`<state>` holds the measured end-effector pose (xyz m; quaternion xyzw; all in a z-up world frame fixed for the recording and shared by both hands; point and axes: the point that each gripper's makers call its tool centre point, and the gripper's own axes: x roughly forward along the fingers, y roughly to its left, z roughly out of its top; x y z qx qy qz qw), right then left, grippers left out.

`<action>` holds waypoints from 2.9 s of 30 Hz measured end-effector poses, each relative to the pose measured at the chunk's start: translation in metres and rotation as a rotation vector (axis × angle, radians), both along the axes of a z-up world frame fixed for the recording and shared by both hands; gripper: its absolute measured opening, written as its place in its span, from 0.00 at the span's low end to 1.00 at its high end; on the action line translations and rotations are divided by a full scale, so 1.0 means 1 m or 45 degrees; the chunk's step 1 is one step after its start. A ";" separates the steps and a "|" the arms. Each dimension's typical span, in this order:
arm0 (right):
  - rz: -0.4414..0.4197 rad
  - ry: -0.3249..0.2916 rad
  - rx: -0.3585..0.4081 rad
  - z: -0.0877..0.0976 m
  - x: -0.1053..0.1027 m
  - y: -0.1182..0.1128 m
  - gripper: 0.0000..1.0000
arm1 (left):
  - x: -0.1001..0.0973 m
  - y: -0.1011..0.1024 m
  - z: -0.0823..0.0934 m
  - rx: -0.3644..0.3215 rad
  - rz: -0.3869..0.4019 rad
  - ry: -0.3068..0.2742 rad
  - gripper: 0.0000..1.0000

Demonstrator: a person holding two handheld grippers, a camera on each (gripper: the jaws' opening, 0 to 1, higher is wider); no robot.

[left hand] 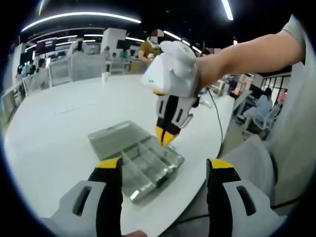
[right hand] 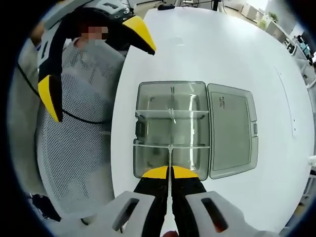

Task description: Insert the divider into the dual guide fixture by aligning both edges with the guide slots and pushing it downward to the bottom, including one-sided entry, uneven engagement, binding, and posture correction.

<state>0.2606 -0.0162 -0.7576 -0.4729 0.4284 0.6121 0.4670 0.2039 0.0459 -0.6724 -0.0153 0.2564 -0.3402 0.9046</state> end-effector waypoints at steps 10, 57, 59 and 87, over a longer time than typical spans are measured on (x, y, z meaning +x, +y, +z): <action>-0.001 0.000 0.009 -0.003 0.000 0.000 0.00 | 0.000 0.000 0.000 0.001 -0.004 0.000 0.68; -0.067 0.018 0.044 -0.023 -0.003 0.001 0.00 | 0.001 0.002 -0.004 0.002 0.001 0.011 0.67; -0.069 0.017 0.046 -0.024 -0.003 0.001 0.00 | 0.001 0.002 -0.004 0.004 0.000 0.011 0.67; -0.057 -0.017 0.039 -0.028 -0.004 0.001 0.00 | 0.000 0.000 -0.002 0.007 -0.004 0.008 0.67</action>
